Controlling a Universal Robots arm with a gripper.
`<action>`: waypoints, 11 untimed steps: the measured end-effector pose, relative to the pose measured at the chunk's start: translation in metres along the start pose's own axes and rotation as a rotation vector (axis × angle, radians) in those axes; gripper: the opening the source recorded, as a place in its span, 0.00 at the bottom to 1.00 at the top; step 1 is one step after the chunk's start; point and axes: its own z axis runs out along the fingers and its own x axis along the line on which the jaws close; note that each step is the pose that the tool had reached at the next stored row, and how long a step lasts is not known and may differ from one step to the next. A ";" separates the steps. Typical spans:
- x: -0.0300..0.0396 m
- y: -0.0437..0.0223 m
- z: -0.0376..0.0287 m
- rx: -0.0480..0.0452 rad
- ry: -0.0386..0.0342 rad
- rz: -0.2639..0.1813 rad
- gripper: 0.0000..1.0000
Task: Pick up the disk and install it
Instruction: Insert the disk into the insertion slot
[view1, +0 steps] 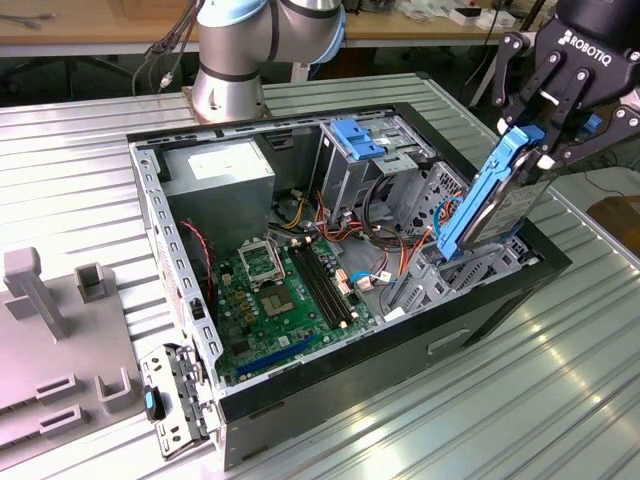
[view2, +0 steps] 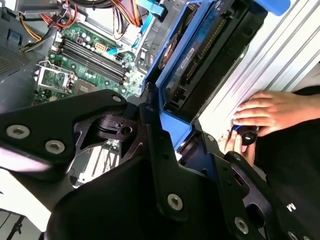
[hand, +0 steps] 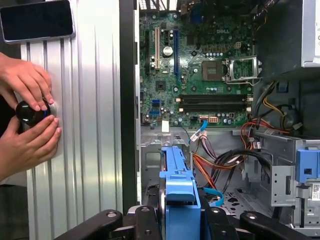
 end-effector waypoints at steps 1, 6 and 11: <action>-0.0001 -0.0005 0.0014 0.0000 0.0000 0.000 0.37; -0.0040 -0.0006 0.0082 0.0001 0.0000 0.003 0.37; -0.0072 -0.0015 0.0163 -0.0005 -0.0018 0.019 0.37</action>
